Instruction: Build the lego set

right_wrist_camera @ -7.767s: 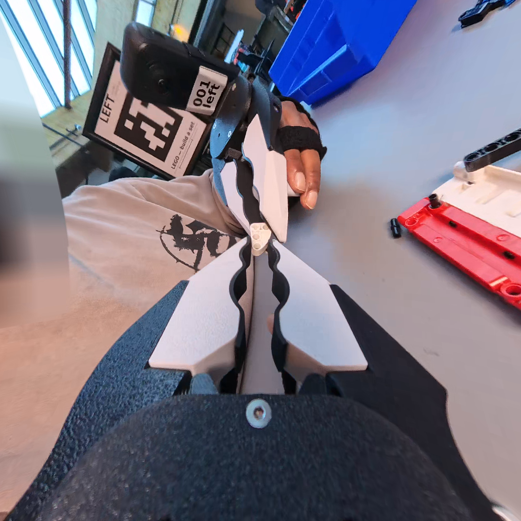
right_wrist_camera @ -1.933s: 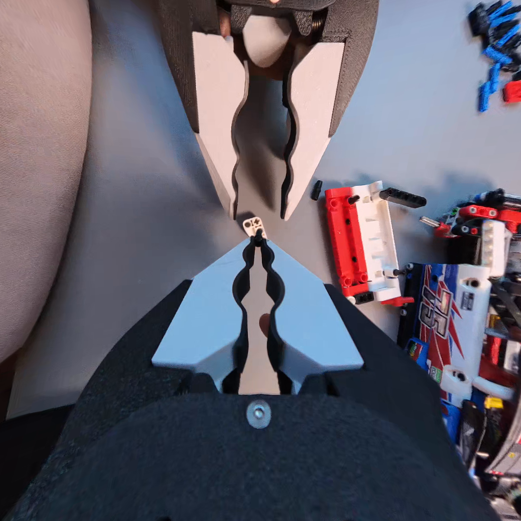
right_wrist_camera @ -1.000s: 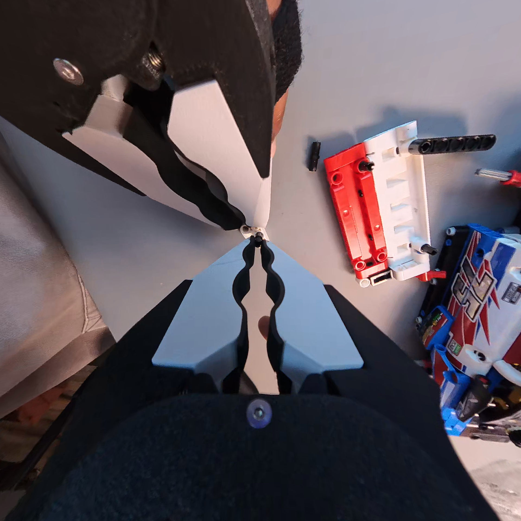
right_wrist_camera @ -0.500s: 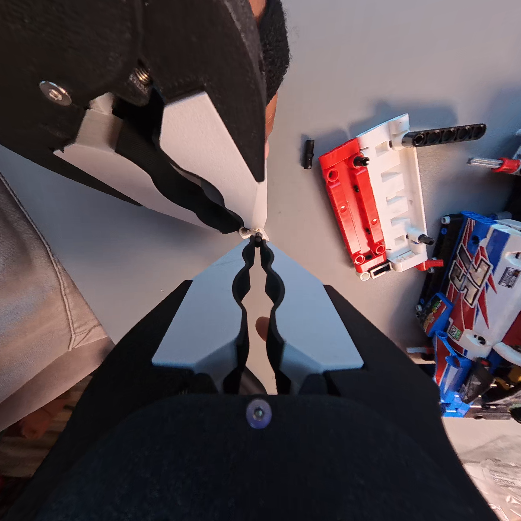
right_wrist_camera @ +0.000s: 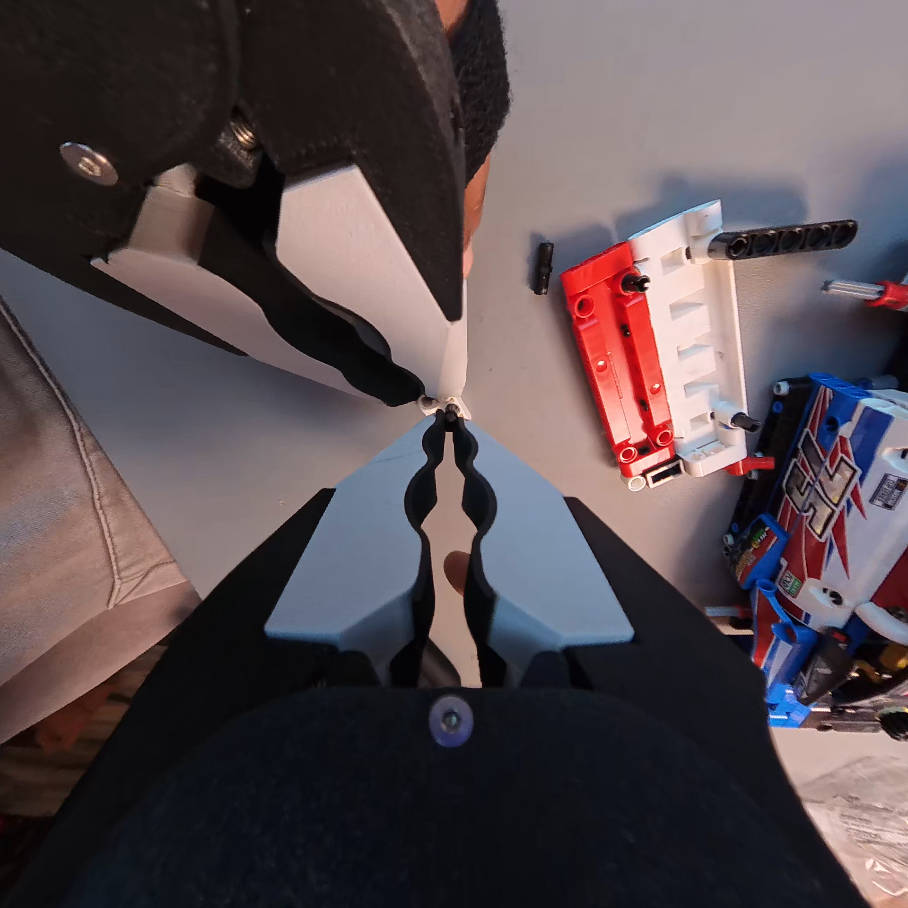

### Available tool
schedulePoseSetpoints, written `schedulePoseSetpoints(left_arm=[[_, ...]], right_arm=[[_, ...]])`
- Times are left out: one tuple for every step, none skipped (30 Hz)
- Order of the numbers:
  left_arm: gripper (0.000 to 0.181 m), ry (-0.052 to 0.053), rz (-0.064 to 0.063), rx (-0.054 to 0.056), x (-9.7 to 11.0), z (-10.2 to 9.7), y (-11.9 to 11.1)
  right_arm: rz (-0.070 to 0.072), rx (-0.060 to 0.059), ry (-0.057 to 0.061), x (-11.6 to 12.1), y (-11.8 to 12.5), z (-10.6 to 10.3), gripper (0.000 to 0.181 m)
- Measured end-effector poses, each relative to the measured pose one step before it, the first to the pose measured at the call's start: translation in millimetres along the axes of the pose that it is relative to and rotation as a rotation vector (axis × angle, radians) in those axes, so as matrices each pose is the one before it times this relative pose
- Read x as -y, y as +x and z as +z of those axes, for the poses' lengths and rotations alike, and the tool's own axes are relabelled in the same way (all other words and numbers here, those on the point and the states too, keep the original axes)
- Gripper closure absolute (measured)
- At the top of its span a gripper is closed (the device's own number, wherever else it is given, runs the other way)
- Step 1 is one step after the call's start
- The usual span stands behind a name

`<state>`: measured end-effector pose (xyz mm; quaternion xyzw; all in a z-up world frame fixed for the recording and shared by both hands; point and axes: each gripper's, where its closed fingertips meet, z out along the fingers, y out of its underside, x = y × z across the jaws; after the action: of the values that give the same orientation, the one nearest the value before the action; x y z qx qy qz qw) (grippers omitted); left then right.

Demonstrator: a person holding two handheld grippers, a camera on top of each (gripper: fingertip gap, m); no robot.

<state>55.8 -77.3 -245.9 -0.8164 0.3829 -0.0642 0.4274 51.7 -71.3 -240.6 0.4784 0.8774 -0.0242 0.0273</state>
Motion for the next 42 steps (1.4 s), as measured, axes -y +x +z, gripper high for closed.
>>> schedulePoseSetpoints(left_arm=[[0.169,-0.0001,0.0020,0.0002,-0.04,0.02,0.13],[0.169,0.0002,0.0020,-0.0010,0.04,-0.09,0.34],[0.169,0.0001,0.0009,-0.0001,-0.03,0.05,0.11],[0.169,-0.0001,0.0005,-0.0004,-0.02,-0.01,0.02],[0.169,-0.0001,-0.0001,0.0000,-0.07,-0.05,-0.07],[0.170,-0.0020,-0.0014,-0.0021,-0.48,0.03,0.16],[0.170,-0.0047,-0.0061,-0.0057,-0.91,-0.02,0.38],[0.170,0.0012,-0.0013,-0.0054,-0.03,-0.11,0.71],[0.171,0.0028,0.0026,-0.0004,0.56,-0.05,0.76],[0.171,0.0007,0.0057,0.0055,0.33,0.13,0.32],[0.171,-0.0007,0.0054,0.0062,0.14,-0.06,0.03],[0.171,-0.0013,-0.0005,0.0033,-0.07,-0.09,-0.08],[0.171,0.0005,-0.0024,-0.0002,0.04,-0.03,-0.16],[0.171,-0.0002,-0.0029,-0.0012,-0.08,-0.05,-0.14],[0.171,0.0060,-0.0045,-0.0029,0.54,-0.16,0.03],[0.171,0.0016,-0.0034,-0.0006,0.14,-0.08,-0.35],[0.170,0.0016,-0.0018,-0.0005,0.07,-0.13,-0.11],[0.170,0.0028,-0.0034,-0.0010,0.09,-0.20,0.01],[0.170,0.0002,-0.0043,-0.0035,-0.12,-0.23,0.49],[0.170,-0.0011,-0.0055,-0.0021,-0.23,-0.19,0.25],[0.168,-0.0014,-0.0065,-0.0013,-0.23,-0.23,-0.10],[0.166,0.0002,-0.0112,-0.0015,-0.45,-0.38,-0.65],[0.164,-0.0004,-0.0135,-0.0052,-0.38,-0.43,-0.49],[0.163,-0.0007,-0.0132,-0.0060,-0.47,-0.37,-0.54],[0.163,0.0018,-0.0103,-0.0026,0.12,-0.24,-0.66],[0.162,0.0031,-0.0051,0.0000,0.46,-0.13,-0.69],[0.162,0.0020,-0.0023,-0.0001,0.36,0.01,-0.21],[0.160,0.0008,-0.0002,-0.0011,0.32,0.17,0.09],[0.159,0.0010,0.0017,-0.0024,0.38,0.32,0.44],[0.159,0.0021,0.0024,-0.0025,0.80,0.53,0.54],[0.158,0.0021,0.0021,-0.0024,0.97,0.77,0.41],[0.158,-0.0011,0.0024,-0.0025,0.78,1.25,0.17],[0.158,-0.0054,0.0066,-0.0013,0.30,1.67,-0.01],[0.162,-0.0022,0.0129,0.0000,0.57,1.49,0.05],[0.165,-0.0024,0.0145,0.0047,0.49,1.06,-0.71],[0.166,-0.0024,0.0107,0.0061,0.16,0.69,-0.85],[0.167,0.0007,0.0062,-0.0002,0.05,0.10,-0.24],[0.167,0.0032,0.0014,-0.0029,-0.04,-0.12,0.05],[0.167,0.0020,-0.0011,-0.0029,-0.41,-0.38,-0.05],[0.167,-0.0001,-0.0007,0.0005,-0.47,-0.55,-0.59],[0.167,-0.0003,-0.0003,0.0028,-0.68,-0.50,-0.83],[0.167,-0.0003,-0.0013,0.0021,-0.43,-0.44,-0.92]], right_arm=[[-0.0074,-0.0125,-0.0004,0.10,-0.37,0.05,0.181],[0.0012,0.0003,0.0002,0.22,-0.60,0.05,0.181],[0.0067,0.0078,-0.0002,0.15,0.00,0.09,0.181],[0.0085,0.0058,0.0039,1.17,0.39,-0.04,0.181],[0.0123,-0.0028,0.0119,2.78,0.77,0.06,0.181],[-0.0043,-0.0142,0.0031,2.16,0.82,0.96,0.181],[-0.0108,-0.0132,-0.0116,-0.41,0.31,2.43,0.181],[-0.0078,0.0054,-0.0101,-0.77,-0.82,-0.07,0.181],[0.0014,0.0141,0.0017,-1.27,-1.01,0.13,0.181],[0.0154,0.0180,0.0169,-0.73,-0.08,0.07,0.181],[0.0176,0.0154,0.0268,0.11,0.05,-0.19,0.181],[0.0080,0.0032,0.0404,1.13,0.81,-0.23,0.181],[0.0236,0.0100,0.0374,-0.21,0.08,-0.55,0.181],[0.0267,0.0158,0.0405,0.22,-0.21,-0.80,0.181],[0.0200,0.0072,0.0574,2.56,0.98,-3.03,0.181],[0.0171,0.0079,0.0634,3.55,0.83,-3.54,0.181],[0.0139,-0.0064,0.0538,1.99,2.50,-2.38,0.181],[-0.0005,-0.0083,0.0466,0.59,1.57,-1.08,0.181],[0.0031,0.0031,0.0496,0.88,-0.71,-0.13,0.181],[0.0166,0.0001,0.0440,0.04,-0.20,0.07,0.181],[0.0125,-0.0079,0.0413,-0.57,1.21,0.02,0.181],[0.0050,-0.0091,0.0401,-0.95,1.40,-0.75,0.181],[0.0076,-0.0117,0.0334,-1.19,2.39,-1.35,0.181],[0.0045,-0.0098,0.0163,-2.50,2.56,-1.68,0.181],[-0.0169,-0.0173,0.0093,-2.28,3.39,-2.17,0.181],[-0.0488,-0.0236,0.0096,-1.63,3.65,-2.27,0.180],[-0.0562,-0.0079,0.0009,-3.04,1.29,-2.12,0.174],[-0.0478,0.0087,-0.0032,-3.49,-0.63,-1.60,0.171],[-0.0455,0.0161,-0.0001,-3.52,-1.64,-0.89,0.167],[-0.0387,0.0115,-0.0044,-4.05,-0.52,-0.20,0.163],[-0.0348,0.0190,-0.0008,-2.98,-1.62,-0.03,0.160],[-0.0242,0.0230,0.0050,-1.34,-2.29,0.48,0.156],[-0.0200,0.0182,-0.0020,-1.02,-1.49,1.29,0.155],[-0.0235,0.0218,-0.0093,-1.22,-2.44,1.95,0.156],[-0.0257,0.0131,-0.0192,-1.84,-1.39,2.71,0.155],[-0.0279,0.0109,-0.0242,-2.57,-1.06,2.72,0.156],[-0.0109,0.0144,0.0050,2.04,-0.99,0.60,0.159],[-0.0094,0.0135,-0.0116,-0.59,-0.73,0.31,0.162],[-0.0113,0.0076,-0.0011,0.10,-0.77,0.19,0.164],[-0.0068,0.0041,0.0060,0.63,-0.88,0.40,0.165],[-0.0010,0.0004,0.0076,0.67,-0.56,0.40,0.167],[0.0001,0.0002,0.0048,-0.10,-0.41,-0.15,0.169]])
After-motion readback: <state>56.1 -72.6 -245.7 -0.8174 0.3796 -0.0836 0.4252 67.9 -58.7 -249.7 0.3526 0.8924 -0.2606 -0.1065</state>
